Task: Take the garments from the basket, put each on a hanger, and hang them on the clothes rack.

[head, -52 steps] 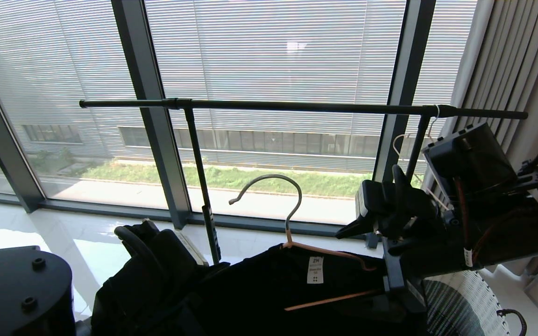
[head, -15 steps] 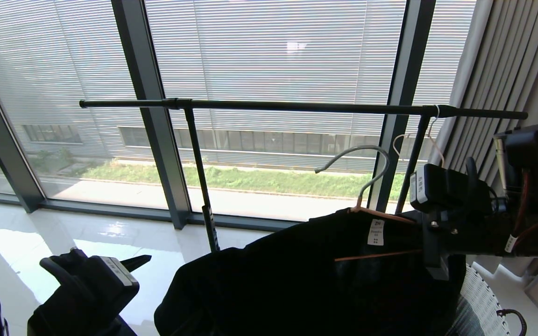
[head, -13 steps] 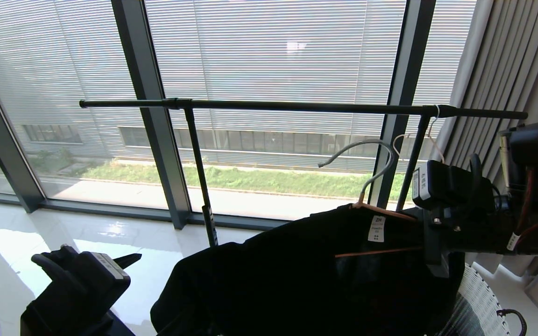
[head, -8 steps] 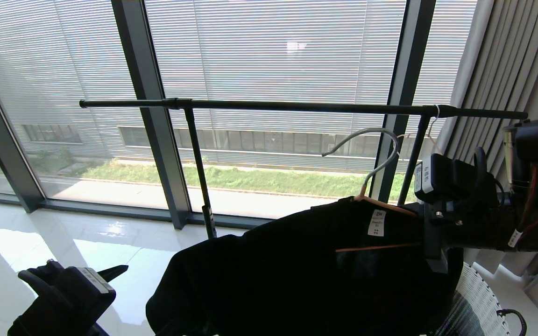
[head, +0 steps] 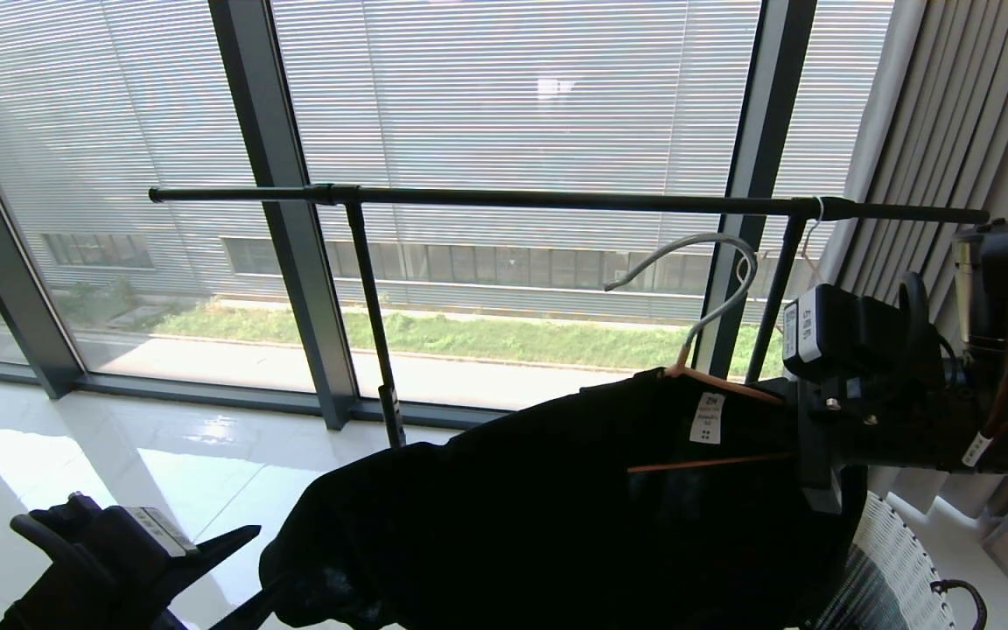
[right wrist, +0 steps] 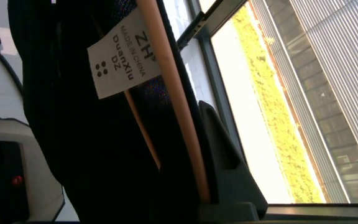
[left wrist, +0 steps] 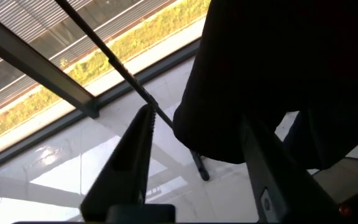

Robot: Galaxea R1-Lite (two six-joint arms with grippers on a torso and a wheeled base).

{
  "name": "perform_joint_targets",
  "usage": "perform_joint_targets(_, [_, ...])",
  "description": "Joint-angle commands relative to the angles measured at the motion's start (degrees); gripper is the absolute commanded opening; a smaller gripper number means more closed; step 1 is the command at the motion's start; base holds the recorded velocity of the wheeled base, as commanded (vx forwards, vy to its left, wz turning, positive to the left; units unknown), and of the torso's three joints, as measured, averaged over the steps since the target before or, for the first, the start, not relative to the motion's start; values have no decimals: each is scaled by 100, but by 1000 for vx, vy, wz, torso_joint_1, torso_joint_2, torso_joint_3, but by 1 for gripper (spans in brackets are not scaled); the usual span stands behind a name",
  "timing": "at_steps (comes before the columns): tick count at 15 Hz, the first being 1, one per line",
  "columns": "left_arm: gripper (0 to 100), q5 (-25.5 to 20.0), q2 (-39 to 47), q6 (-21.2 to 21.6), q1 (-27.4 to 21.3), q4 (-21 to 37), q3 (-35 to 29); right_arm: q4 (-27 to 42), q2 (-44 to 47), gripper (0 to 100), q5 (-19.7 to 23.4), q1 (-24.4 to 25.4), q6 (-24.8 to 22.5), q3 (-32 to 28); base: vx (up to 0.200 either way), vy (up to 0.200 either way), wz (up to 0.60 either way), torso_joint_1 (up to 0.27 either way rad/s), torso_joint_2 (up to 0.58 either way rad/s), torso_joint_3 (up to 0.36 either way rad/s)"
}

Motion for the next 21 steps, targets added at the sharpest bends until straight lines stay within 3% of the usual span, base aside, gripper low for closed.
perform_joint_targets(1, [0, 6, 23, -14, 5, -3, 4, -2, -40, 0, 2, 30, -3, 15, 0, 0, 0, 0, 0, 0])
perform_joint_targets(4, [0, 23, 23, -14, 304, -3, 13, -2, -75, 0, -7, 30, -3, 15, 0, 0, 0, 0, 0, 0])
perform_joint_targets(11, [0, 50, -74, 65, 1957, -3, 189, -2, -119, 0, -34, 3, 6, 15, 0, 0, 0, 0, 0, 0])
perform_joint_targets(14, [0, 50, -346, 812, 1965, -3, 303, -2, -119, 0, -34, 3, 6, 15, 0, 0, 0, 0, 0, 0])
perform_joint_targets(17, [0, 76, -364, 839, 2018, -3, 276, -2, -110, 0, -51, -5, 6, 6, 0, 0, 0, 0, 0, 0])
perform_joint_targets(19, [0, 498, -320, 865, 2132, 14, 312, -2, -119, 0, -280, -5, 23, 15, 0, 0, 0, 0, 0, 0])
perform_joint_targets(21, [0, 524, -329, 883, 2124, 14, 294, -2, -119, 0, -306, -5, 67, 6, 0, 0, 0, 0, 0, 0])
